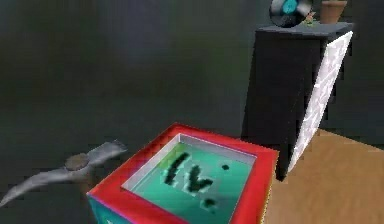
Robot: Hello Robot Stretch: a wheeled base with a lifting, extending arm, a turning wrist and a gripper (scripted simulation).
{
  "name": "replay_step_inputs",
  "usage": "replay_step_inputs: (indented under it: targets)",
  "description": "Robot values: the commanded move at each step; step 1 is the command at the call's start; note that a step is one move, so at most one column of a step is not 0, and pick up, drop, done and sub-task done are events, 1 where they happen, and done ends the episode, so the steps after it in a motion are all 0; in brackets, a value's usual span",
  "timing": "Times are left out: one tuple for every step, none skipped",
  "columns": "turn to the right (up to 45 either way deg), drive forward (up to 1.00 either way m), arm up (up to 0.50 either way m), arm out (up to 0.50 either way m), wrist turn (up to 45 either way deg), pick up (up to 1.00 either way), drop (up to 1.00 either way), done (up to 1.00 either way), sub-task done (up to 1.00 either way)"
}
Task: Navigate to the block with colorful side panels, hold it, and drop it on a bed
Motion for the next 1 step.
replay_step_inputs:
  targets:
    - [-45.0, 0.00, 0.00, 0.00, 0.0, 0.00, 0.00, 0.00, 0.00]
